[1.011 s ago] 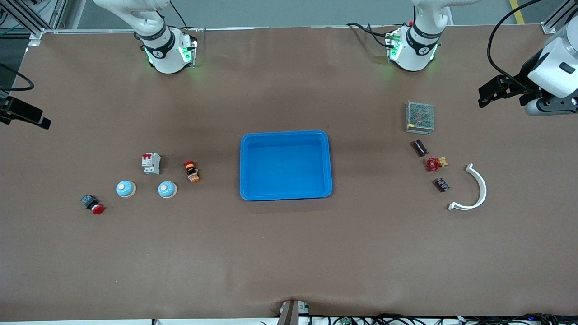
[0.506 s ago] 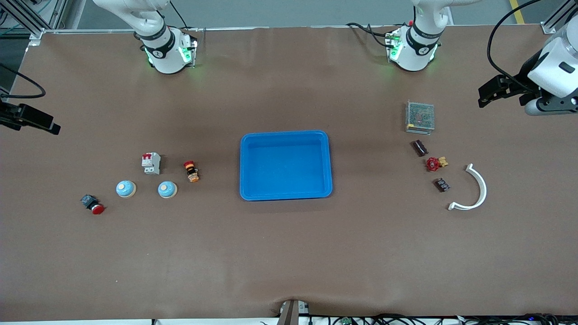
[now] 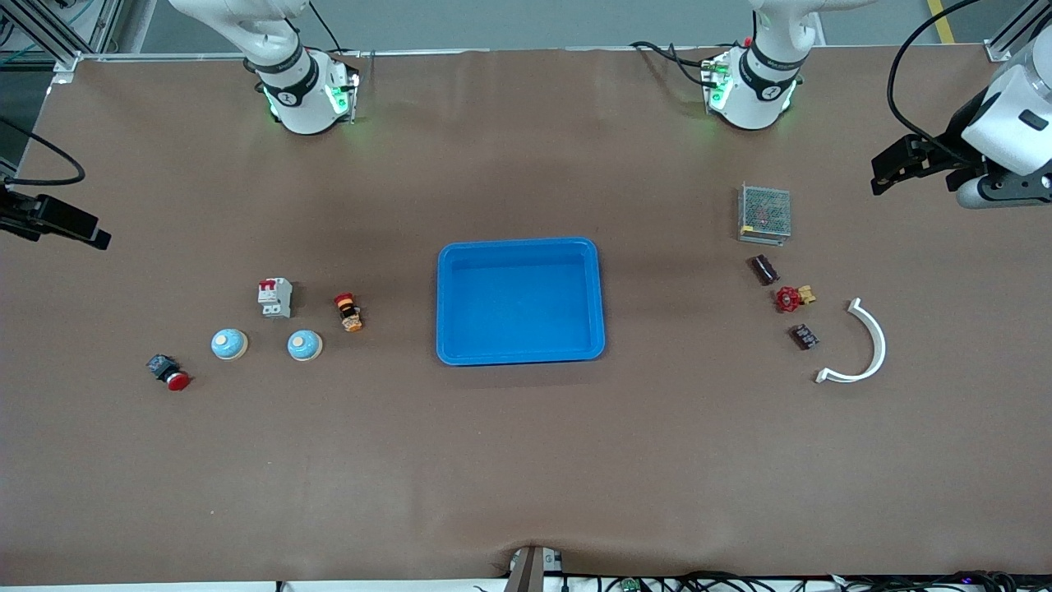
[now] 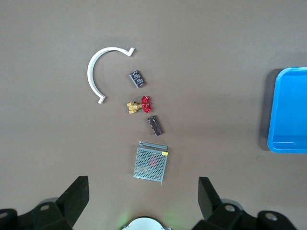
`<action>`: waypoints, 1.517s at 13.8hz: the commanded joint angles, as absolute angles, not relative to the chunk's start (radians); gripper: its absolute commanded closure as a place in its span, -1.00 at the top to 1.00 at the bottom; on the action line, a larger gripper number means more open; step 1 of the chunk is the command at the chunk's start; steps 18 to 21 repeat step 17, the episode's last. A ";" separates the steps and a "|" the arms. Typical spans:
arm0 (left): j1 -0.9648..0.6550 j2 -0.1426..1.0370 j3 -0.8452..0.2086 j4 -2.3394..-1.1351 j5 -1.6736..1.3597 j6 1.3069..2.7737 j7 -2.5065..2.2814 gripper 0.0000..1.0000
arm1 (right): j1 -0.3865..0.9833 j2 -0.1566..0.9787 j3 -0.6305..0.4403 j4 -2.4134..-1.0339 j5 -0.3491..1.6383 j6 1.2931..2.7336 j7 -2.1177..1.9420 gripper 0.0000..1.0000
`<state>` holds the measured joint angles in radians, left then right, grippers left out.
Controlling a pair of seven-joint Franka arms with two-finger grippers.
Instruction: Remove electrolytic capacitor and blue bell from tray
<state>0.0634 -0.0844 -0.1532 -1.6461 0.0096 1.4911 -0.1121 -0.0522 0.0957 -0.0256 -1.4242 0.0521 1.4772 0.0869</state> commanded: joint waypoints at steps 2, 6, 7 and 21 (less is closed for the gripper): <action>0.069 -0.109 -0.158 -1.649 0.006 1.482 -0.109 1.00 | -0.048 0.026 -0.031 -1.509 0.061 1.508 0.090 1.00; 0.069 -0.107 -0.156 -1.644 0.009 1.482 -0.095 1.00 | -0.049 0.018 -0.031 -1.509 0.061 1.502 0.089 1.00; 0.071 -0.106 -0.156 -1.643 0.009 1.482 -0.097 1.00 | -0.049 0.018 -0.031 -1.509 0.060 1.502 0.089 1.00; 0.071 -0.095 -0.149 -1.612 0.009 1.480 -0.097 1.00 | -0.040 0.023 -0.026 -1.513 -0.018 1.511 0.077 1.00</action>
